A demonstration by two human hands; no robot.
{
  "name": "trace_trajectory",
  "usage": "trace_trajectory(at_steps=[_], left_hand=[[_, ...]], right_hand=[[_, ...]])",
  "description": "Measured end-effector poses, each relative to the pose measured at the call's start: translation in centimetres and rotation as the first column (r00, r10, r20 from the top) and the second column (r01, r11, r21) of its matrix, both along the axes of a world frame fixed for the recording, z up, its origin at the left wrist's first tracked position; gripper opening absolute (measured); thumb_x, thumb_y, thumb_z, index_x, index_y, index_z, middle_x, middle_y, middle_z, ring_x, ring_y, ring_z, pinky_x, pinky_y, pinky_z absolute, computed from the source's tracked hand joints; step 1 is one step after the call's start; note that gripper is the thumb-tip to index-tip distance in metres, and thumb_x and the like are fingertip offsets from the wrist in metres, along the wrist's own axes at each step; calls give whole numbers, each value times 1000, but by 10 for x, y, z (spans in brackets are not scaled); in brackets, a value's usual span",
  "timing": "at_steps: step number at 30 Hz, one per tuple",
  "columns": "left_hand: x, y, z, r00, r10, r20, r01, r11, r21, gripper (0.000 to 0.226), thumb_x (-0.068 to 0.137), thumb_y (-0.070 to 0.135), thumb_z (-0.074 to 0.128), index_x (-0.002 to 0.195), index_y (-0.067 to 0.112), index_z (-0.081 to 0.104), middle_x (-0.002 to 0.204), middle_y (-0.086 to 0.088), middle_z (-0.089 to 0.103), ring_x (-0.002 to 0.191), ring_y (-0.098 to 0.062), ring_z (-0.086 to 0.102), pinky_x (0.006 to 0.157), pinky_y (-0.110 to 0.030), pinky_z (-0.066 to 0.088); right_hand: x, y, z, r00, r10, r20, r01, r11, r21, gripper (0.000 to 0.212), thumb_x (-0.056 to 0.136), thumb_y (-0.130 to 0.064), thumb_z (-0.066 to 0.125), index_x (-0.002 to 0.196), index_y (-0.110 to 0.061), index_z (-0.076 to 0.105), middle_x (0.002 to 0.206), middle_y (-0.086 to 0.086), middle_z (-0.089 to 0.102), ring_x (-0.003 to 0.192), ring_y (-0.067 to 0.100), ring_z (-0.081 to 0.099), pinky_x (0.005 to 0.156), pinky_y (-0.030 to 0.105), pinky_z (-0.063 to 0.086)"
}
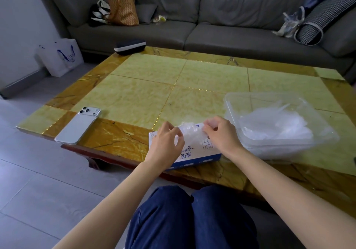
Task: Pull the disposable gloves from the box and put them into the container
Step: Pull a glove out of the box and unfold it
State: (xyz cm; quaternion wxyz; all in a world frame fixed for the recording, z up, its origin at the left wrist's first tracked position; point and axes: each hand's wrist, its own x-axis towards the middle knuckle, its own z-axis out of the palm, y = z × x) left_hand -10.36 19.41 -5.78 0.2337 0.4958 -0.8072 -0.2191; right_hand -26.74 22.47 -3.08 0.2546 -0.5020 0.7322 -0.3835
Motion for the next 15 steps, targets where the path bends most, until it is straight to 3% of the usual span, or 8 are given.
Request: trace_trajectory(at_steps=[3, 7, 10, 15], left_hand=[[-12, 2, 8, 998, -17, -62, 12, 997, -70, 18, 95, 29, 52, 108, 17, 55, 113, 5, 46, 107, -12, 43, 90, -25, 29], [-28, 1, 8, 998, -63, 28, 66, 993, -101, 30, 93, 35, 54, 119, 23, 49, 121, 11, 50, 112, -11, 41, 89, -25, 23], [-29, -2, 4, 999, -47, 1, 47, 994, -100, 11, 92, 30, 57, 99, 21, 56, 99, 13, 57, 101, -14, 47, 82, -28, 26], [-20, -4, 4, 997, -17, -72, 11, 997, -75, 15, 87, 31, 64, 79, 23, 54, 78, 16, 54, 86, -12, 48, 80, -31, 31]], right_hand=[[1, 2, 3, 994, 46, 100, -42, 998, -42, 7, 93, -14, 57, 96, -9, 60, 80, -2, 65, 76, 11, 65, 76, 29, 57], [2, 4, 6, 985, 53, 164, -46, 998, -44, 14, 92, -14, 59, 104, -6, 61, 85, 1, 68, 76, 12, 67, 73, 28, 59], [1, 6, 9, 994, 51, 94, -46, 998, -53, 14, 87, -14, 66, 99, -7, 63, 81, 1, 69, 78, 14, 68, 77, 32, 57], [0, 7, 8, 1000, -21, -9, 20, 994, -109, 5, 90, -8, 62, 85, -6, 62, 72, -3, 63, 70, 10, 64, 75, 29, 56]])
